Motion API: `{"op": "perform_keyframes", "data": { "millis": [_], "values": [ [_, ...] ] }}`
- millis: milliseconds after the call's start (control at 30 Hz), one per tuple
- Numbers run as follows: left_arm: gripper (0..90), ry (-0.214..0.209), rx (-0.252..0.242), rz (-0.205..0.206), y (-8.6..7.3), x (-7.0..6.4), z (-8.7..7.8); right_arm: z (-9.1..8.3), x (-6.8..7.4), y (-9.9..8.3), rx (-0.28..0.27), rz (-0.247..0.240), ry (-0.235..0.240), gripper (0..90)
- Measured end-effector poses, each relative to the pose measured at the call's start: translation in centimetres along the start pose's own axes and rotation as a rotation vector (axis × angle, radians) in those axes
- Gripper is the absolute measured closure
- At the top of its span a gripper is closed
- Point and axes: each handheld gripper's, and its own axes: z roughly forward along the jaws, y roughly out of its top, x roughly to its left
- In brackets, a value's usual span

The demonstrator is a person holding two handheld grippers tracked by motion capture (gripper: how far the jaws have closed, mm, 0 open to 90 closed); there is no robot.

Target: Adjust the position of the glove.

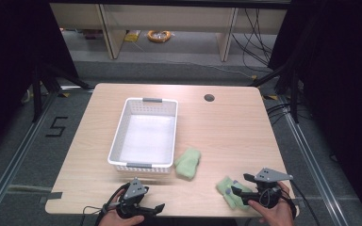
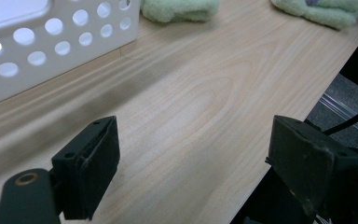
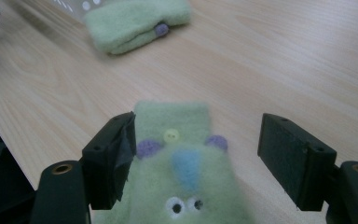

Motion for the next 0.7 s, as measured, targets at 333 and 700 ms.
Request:
{"op": "perform_keyframes", "data": {
  "millis": [333, 700],
  "values": [
    [16.1, -0.006, -0.012, -0.010, 0.0, -0.1, 0.1, 0.1, 0.0, 0.8, -0.020, -0.057, 0.011, 33.9],
    [16.1, -0.005, 0.002, -0.006, 0.0, 0.1, 0.0, 0.3, 0.7, 3.0, -0.017, -0.096, 0.027, 38.5]
  ]
}}
